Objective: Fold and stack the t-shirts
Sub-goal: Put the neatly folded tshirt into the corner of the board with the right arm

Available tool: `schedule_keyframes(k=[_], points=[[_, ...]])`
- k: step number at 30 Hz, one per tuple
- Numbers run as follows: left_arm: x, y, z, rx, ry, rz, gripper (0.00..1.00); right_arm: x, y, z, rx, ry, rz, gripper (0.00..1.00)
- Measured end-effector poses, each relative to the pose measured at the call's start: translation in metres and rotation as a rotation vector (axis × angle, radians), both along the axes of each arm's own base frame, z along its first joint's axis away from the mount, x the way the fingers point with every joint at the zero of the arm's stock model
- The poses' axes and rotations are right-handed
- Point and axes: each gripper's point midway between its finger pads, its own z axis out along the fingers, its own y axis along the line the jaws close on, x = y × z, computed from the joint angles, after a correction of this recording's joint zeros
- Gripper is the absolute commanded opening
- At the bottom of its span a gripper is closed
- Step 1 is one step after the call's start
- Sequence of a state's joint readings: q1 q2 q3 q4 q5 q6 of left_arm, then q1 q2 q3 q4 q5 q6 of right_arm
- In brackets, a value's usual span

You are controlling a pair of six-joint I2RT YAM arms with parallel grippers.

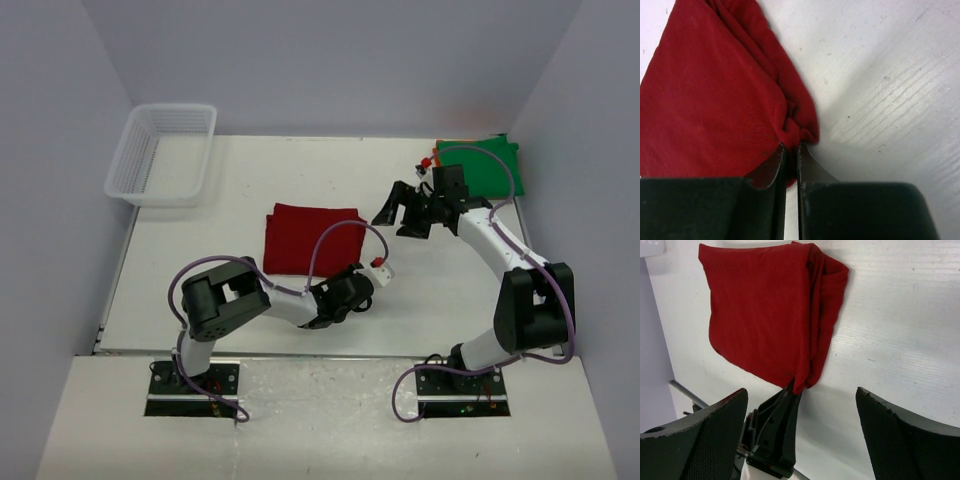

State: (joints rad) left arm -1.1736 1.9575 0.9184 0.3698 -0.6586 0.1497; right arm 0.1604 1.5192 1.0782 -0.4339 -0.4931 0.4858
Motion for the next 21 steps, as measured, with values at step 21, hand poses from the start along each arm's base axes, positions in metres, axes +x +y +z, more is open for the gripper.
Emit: schedule_keyframes(k=[21], points=[[-0.008, -0.012, 0.037, -0.049, 0.070, -0.061, 0.00, -0.028, 0.027, -0.049, 0.200, 0.179, 0.055, 0.89]])
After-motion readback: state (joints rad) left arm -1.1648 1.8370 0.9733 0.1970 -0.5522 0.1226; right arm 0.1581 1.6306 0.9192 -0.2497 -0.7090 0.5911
